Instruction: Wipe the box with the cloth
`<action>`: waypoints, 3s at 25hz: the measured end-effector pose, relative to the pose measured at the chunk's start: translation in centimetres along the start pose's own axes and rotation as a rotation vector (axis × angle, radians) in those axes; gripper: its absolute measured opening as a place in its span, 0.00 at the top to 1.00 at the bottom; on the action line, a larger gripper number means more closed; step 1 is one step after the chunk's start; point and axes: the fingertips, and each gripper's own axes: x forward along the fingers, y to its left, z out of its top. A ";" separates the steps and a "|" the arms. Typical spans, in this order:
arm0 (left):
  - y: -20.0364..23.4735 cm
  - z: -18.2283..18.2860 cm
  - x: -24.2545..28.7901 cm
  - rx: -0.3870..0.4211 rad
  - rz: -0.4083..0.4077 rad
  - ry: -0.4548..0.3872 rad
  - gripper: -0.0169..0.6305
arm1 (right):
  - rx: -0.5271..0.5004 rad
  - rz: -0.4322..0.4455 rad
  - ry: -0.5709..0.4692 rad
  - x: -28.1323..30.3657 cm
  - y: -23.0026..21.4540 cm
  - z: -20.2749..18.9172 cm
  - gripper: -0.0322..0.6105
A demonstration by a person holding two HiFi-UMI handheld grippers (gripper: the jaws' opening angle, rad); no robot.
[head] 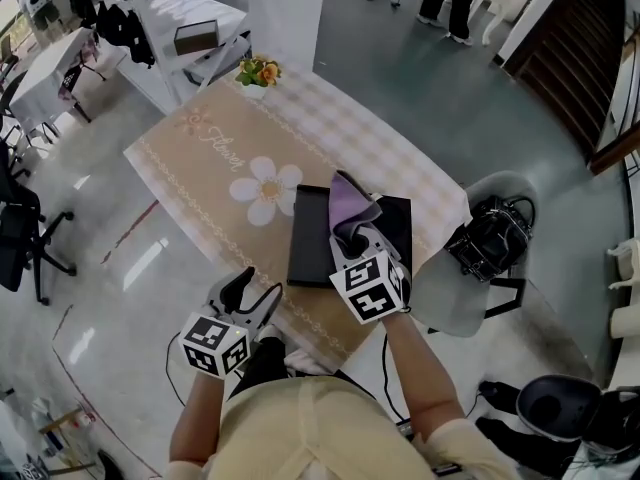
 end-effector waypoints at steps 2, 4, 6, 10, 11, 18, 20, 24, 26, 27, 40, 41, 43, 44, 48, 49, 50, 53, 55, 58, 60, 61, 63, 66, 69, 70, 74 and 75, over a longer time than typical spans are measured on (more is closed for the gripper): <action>0.0 0.0 0.0 -0.001 0.003 0.002 0.58 | -0.035 0.022 0.023 0.1 0.5 -0.1 0.86; 0.0 0.0 0.0 -0.003 0.005 0.003 0.58 | -0.066 0.040 0.046 0.2 1.0 -0.3 0.86; 0.1 -0.1 0.0 -0.005 0.009 0.002 0.58 | -0.098 0.062 0.069 0.4 1.4 -0.5 0.86; 0.3 -0.2 -0.2 -0.007 0.019 0.003 0.58 | -0.166 0.107 0.101 0.5 2.6 -0.8 0.86; 0.3 -0.2 -0.2 -0.008 0.021 0.003 0.58 | -0.185 0.120 0.104 0.4 2.9 -0.8 0.86; 0.5 -0.3 -0.5 -0.013 0.034 0.001 0.58 | -0.287 0.233 0.097 -0.1 5.5 -0.9 0.86; 0.5 -0.4 -0.5 -0.012 0.036 0.002 0.58 | -0.295 0.271 0.090 -0.3 6.3 -0.8 0.86; 0.4 -0.5 -0.6 -0.009 0.039 0.005 0.58 | -0.291 0.348 0.081 -0.8 7.7 -0.8 0.86; 0.3 -0.4 -0.7 -0.008 0.042 0.004 0.58 | -0.274 0.389 0.076 -1.1 8.4 -0.6 0.86; 0.3 -0.4 -0.7 -0.009 0.044 0.004 0.58 | -0.262 0.412 0.074 -1.3 8.7 -0.5 0.86; -1.1 -0.4 -1.2 0.009 0.063 -0.003 0.58 | -0.148 0.574 0.025 -3.7 10.0 0.3 0.86; -1.3 -0.4 -1.3 0.008 0.068 -0.007 0.58 | -0.149 0.583 0.020 -3.9 10.1 0.3 0.86; -1.6 -0.2 -1.5 0.007 0.074 -0.016 0.58 | -0.143 0.605 0.011 -4.6 10.4 0.3 0.86; -1.9 -0.1 -1.5 0.009 0.074 -0.019 0.58 | -0.139 0.616 0.005 -5.0 10.5 0.4 0.86; -3.2 0.2 -1.7 0.014 0.072 -0.033 0.58 | -0.130 0.651 -0.032 -6.4 10.3 0.3 0.86; -3.5 0.3 -1.7 0.015 0.073 -0.039 0.58 | -0.126 0.659 -0.044 -6.9 10.2 0.2 0.86; -3.9 0.3 -1.7 0.015 0.076 -0.046 0.58 | -0.125 0.662 -0.057 -7.3 10.1 0.3 0.86; -4.8 0.4 -1.8 0.020 0.084 -0.061 0.58 | -0.131 0.636 -0.112 -8.7 9.0 0.7 0.86; -5.4 0.6 -1.9 0.026 0.088 -0.070 0.58 | -0.133 0.595 -0.161 -9.8 7.9 1.3 0.86; -6.0 1.1 -1.9 0.047 0.089 -0.083 0.58 | -0.141 0.523 -0.237 -11.5 5.6 2.4 0.86; -6.1 1.3 -1.6 0.066 0.083 -0.079 0.58 | -0.142 0.470 -0.271 -12.5 3.8 2.8 0.86; -6.0 1.3 -1.3 0.073 0.078 -0.073 0.58 | -0.144 0.436 -0.280 -13.0 2.7 2.9 0.86; -5.8 1.6 -0.6 0.084 0.060 -0.067 0.58 | -0.156 0.340 -0.286 -13.4 -0.2 2.8 0.86; -5.5 2.9 0.5 0.104 0.021 -0.074 0.58 | -0.146 0.176 -0.278 -13.7 -5.1 2.3 0.86; -5.1 4.1 1.3 0.123 -0.022 -0.077 0.58 | -0.106 0.053 -0.250 -13.3 -9.7 1.4 0.86; -4.9 4.3 1.5 0.125 -0.035 -0.076 0.58 | -0.100 0.017 -0.236 -13.0 -11.1 1.1 0.86; -3.2 4.8 2.6 0.144 -0.075 -0.055 0.58 | -0.095 -0.099 -0.179 -11.0 -15.5 0.0 0.86; -2.7 5.0 2.8 0.152 -0.081 -0.045 0.58 | -0.091 -0.110 -0.166 -10.4 -16.2 -0.1 0.86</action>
